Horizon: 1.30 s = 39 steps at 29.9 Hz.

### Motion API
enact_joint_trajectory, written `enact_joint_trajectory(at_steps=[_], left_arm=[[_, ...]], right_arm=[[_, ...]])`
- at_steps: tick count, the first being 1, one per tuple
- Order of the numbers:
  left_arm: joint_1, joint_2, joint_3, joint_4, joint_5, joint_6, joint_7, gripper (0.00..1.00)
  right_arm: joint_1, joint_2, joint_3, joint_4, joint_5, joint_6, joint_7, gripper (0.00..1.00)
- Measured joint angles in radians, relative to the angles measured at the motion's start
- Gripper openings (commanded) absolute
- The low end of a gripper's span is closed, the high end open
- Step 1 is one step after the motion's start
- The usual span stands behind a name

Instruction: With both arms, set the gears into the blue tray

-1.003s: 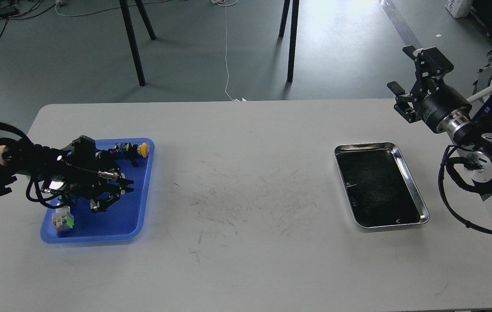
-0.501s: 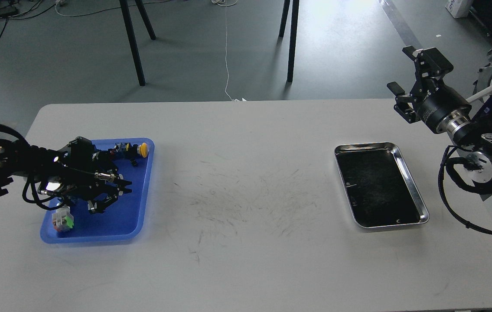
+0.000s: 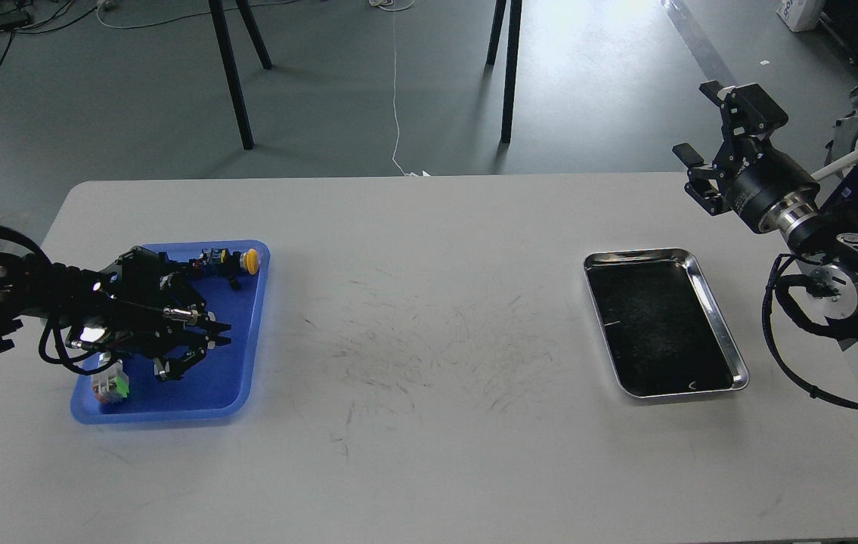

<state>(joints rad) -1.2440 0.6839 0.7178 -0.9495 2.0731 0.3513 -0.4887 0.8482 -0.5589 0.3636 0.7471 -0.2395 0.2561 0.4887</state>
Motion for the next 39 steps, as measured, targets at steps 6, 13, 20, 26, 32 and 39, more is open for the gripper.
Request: enact_joint_trajectory(at_steps=[6, 13, 20, 26, 32, 39], left_arm=[[0.015, -0.006, -0.017, 0.003, -0.060, -0.012, 0.000, 0.32], [0.029, -0.001, -0.011, 0.000, -0.013, 0.007, 0.000, 0.13], [0.029, -0.002, -0.011, 0.000, 0.001, 0.008, 0.000, 0.13], [0.029, -0.004, -0.010, 0.001, 0.000, 0.008, 0.000, 0.13], [0.028, -0.002, -0.007, 0.002, -0.001, 0.008, 0.000, 0.14], [0.027, 0.000, -0.003, 0.003, 0.001, 0.007, 0.000, 0.14]], right_arm=[[0.000, -0.001, 0.000, 0.000, 0.000, 0.000, 0.000, 0.97], [0.000, 0.002, 0.000, 0.000, 0.000, 0.000, 0.000, 0.97], [0.000, 0.001, 0.000, -0.001, 0.000, 0.000, 0.000, 0.97], [0.000, 0.001, 0.000, -0.002, -0.001, 0.000, 0.000, 0.97], [0.000, 0.004, 0.000, -0.003, -0.001, 0.000, 0.000, 0.97], [0.000, 0.005, 0.000, -0.002, -0.001, 0.000, 0.000, 0.97]])
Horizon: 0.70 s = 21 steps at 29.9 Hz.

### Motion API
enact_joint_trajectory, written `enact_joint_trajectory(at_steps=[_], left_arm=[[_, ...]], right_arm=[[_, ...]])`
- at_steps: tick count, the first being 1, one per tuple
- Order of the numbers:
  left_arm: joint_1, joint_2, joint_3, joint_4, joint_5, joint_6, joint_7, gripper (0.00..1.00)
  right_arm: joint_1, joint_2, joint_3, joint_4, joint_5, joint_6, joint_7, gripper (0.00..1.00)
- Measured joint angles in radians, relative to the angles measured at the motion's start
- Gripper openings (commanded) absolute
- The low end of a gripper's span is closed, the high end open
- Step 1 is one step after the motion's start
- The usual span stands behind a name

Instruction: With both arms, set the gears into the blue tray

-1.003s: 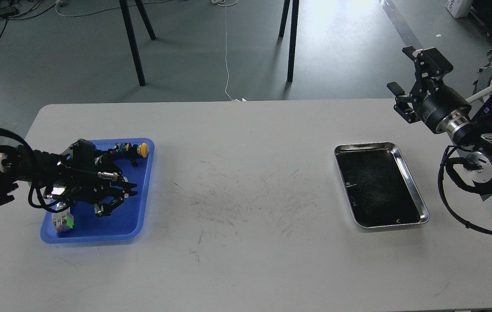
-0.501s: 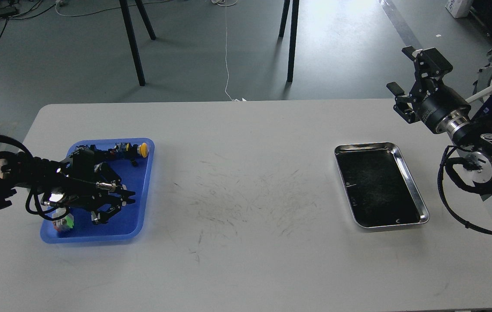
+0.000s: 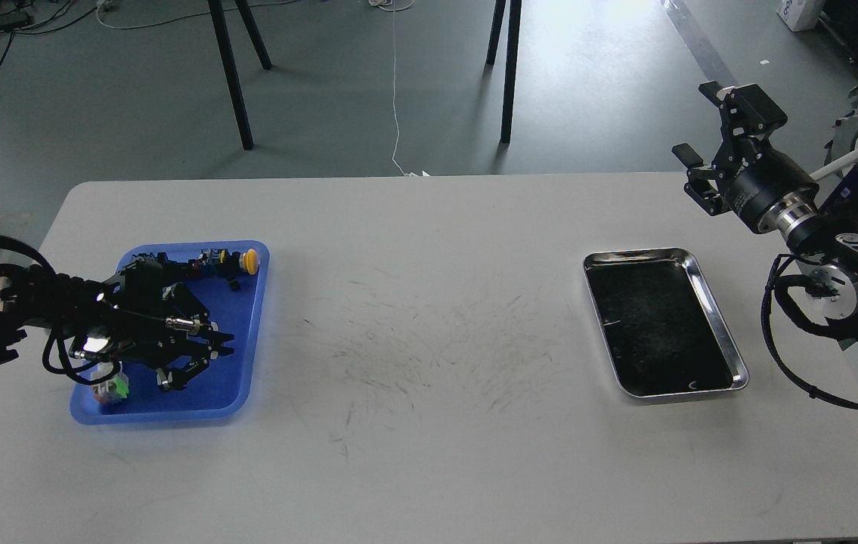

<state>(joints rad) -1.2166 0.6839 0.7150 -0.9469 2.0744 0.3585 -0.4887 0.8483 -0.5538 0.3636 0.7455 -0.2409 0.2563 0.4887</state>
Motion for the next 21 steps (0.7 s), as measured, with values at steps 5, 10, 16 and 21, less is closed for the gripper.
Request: enact_joint_trajectory(at_steps=[5, 10, 16, 21], left_arm=[[-0.001, 0.003, 0.001, 0.000, 0.001, -0.001, 0.000, 0.14], [-0.001, 0.005, 0.001, 0.000, 0.001, -0.001, 0.000, 0.14], [-0.001, 0.005, 0.001, 0.000, 0.001, -0.001, 0.000, 0.15], [-0.001, 0.006, 0.001, 0.000, 0.001, -0.001, 0.000, 0.16]], right_arm=[[0.000, 0.000, 0.000, 0.000, 0.000, 0.000, 0.000, 0.97], [0.000, -0.001, 0.000, 0.001, 0.001, 0.000, 0.000, 0.97], [0.000, -0.004, 0.000, 0.002, 0.002, 0.000, 0.000, 0.97], [0.000, -0.005, 0.000, 0.002, 0.001, 0.000, 0.000, 0.97]])
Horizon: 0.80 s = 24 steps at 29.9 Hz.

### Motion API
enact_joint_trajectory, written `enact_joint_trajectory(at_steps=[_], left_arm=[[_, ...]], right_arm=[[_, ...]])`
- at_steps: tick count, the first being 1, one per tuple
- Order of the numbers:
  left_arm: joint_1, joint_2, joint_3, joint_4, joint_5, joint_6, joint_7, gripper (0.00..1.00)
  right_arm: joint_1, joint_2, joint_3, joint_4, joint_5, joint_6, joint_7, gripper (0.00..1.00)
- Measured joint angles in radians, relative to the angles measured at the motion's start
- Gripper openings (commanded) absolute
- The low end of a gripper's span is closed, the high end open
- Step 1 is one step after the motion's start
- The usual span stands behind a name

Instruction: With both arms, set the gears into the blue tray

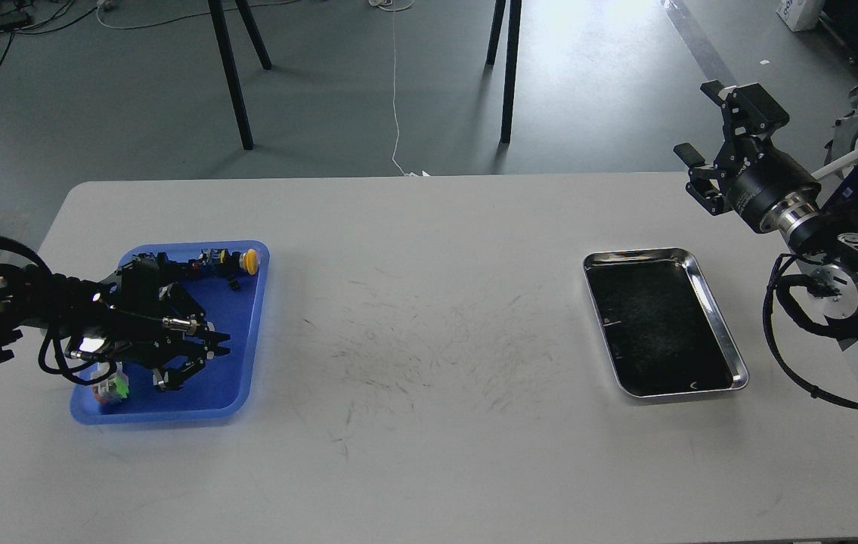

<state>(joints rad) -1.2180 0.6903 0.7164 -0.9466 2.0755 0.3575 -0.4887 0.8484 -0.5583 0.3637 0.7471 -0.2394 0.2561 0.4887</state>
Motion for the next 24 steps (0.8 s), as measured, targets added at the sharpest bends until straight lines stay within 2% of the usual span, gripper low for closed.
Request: enact_joint_trajectory(at_steps=[9, 12, 18, 22, 24], left_arm=[[0.000, 0.000, 0.002, 0.000, -0.002, 0.000, 0.000, 0.18], [0.000, 0.000, 0.002, 0.001, -0.002, 0.000, 0.000, 0.22], [0.000, 0.000, 0.000, 0.004, -0.004, -0.001, 0.000, 0.38], [0.000, 0.000, -0.002, 0.007, -0.006, -0.003, 0.000, 0.65], [0.000, 0.000, -0.004, 0.008, -0.009, -0.003, 0.000, 0.71]], right_arm=[[0.001, 0.000, 0.001, 0.000, 0.000, 0.000, 0.000, 0.97], [0.001, 0.000, 0.001, 0.000, 0.000, 0.000, 0.000, 0.97], [0.001, 0.000, 0.001, 0.000, 0.000, 0.000, 0.000, 0.97], [0.000, 0.003, 0.001, 0.000, 0.000, 0.000, 0.000, 0.97], [0.000, 0.004, 0.001, 0.000, 0.000, 0.000, 0.000, 0.97]])
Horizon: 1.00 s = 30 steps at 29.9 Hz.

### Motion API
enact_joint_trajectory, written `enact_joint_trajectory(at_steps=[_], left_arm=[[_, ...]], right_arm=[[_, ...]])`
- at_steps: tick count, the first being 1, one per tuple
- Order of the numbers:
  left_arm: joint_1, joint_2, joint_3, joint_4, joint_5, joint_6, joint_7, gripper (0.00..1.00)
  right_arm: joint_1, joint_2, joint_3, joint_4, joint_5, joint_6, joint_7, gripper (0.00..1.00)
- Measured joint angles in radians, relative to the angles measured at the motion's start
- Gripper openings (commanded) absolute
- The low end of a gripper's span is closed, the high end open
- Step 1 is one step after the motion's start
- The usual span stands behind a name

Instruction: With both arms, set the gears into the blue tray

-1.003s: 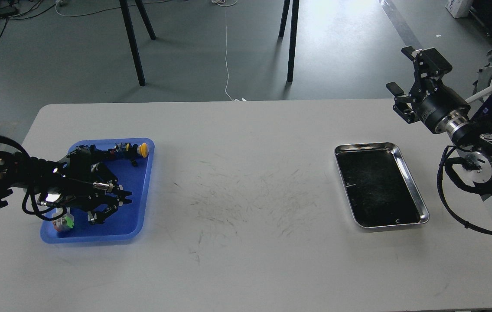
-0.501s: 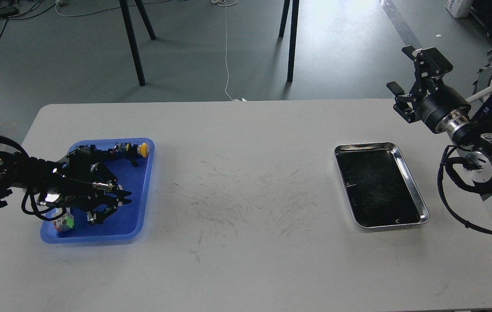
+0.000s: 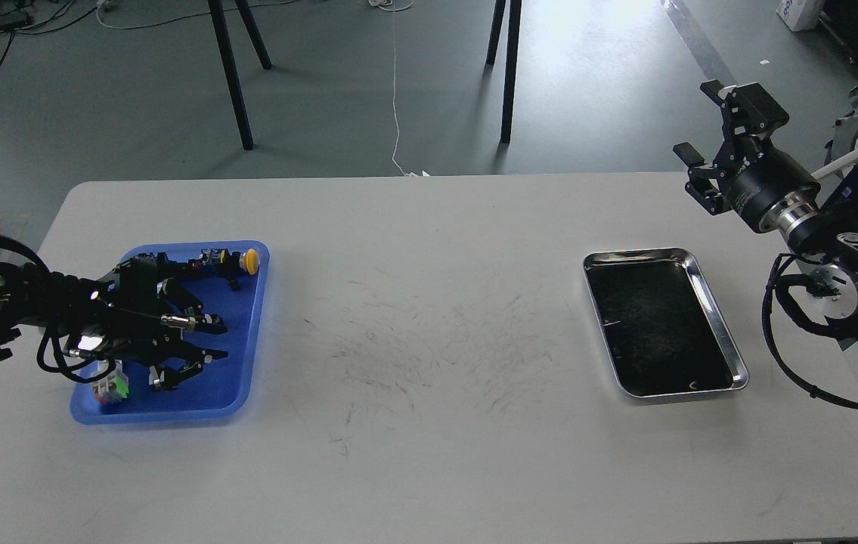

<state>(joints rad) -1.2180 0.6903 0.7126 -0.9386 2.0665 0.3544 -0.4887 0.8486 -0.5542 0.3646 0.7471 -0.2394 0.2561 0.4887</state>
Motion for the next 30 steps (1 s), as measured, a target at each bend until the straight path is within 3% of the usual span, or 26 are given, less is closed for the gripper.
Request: enact_joint_trajectory(at_steps=[6, 11, 30], left_arm=[[0.000, 0.001, -0.009, 0.003, -0.008, -0.001, 0.000, 0.80], [-0.003, 0.001, -0.021, 0.005, -0.042, -0.007, 0.000, 0.98], [0.005, -0.003, -0.122, 0.090, -0.336, -0.028, 0.000, 0.98]], right_arm=[[0.000, 0.000, -0.001, 0.000, 0.000, 0.000, 0.000, 0.97], [0.001, -0.001, -0.001, 0.000, -0.001, 0.000, 0.000, 0.97], [0.000, -0.007, -0.011, 0.008, -0.001, -0.002, 0.000, 0.97]])
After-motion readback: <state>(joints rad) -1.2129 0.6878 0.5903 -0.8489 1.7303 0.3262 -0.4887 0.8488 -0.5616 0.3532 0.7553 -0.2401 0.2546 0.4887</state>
